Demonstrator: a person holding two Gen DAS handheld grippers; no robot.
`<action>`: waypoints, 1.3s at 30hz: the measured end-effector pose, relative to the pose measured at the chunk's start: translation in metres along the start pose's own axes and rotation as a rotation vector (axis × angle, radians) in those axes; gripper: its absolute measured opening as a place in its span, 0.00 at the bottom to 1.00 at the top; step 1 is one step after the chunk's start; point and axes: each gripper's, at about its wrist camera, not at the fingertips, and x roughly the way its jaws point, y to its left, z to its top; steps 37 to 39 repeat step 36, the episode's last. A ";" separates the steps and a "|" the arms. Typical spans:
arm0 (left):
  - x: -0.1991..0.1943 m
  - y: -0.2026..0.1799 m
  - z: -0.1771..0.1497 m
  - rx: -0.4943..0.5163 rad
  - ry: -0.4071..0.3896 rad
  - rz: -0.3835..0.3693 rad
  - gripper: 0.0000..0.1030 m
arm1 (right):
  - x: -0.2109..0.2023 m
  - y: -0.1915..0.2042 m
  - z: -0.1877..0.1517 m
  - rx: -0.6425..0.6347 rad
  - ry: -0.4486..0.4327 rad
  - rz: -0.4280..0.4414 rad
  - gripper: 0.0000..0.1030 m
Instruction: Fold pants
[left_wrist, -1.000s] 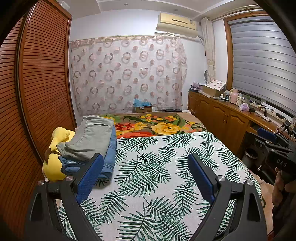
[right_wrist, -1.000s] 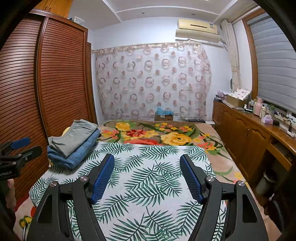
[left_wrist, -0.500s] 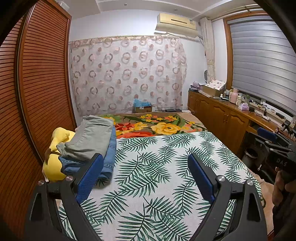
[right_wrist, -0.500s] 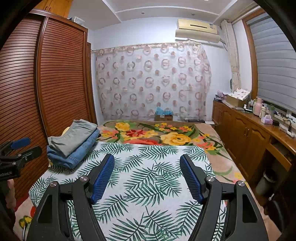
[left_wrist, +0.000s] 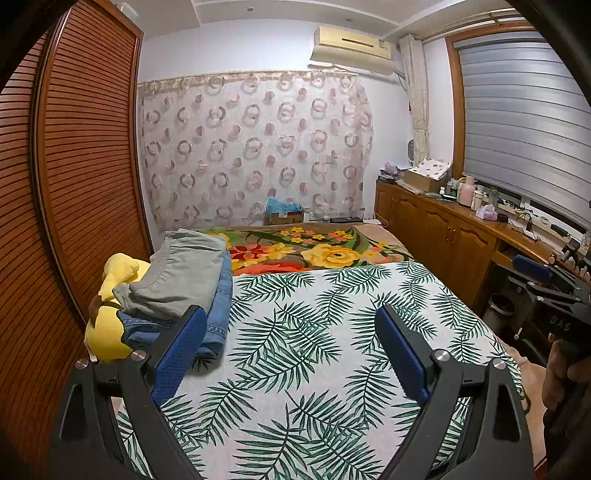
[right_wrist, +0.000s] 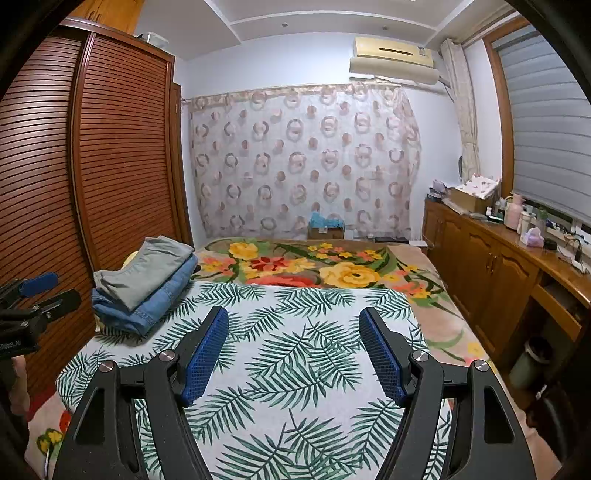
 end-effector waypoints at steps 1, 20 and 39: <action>0.000 0.000 0.000 0.000 0.000 0.000 0.90 | 0.000 -0.001 0.001 0.000 0.000 -0.001 0.73; 0.000 0.001 0.000 0.000 -0.002 -0.001 0.90 | 0.003 -0.002 0.001 0.000 -0.001 -0.002 0.73; 0.000 0.001 -0.001 -0.001 -0.002 -0.001 0.90 | 0.003 -0.002 -0.001 -0.003 -0.006 -0.008 0.73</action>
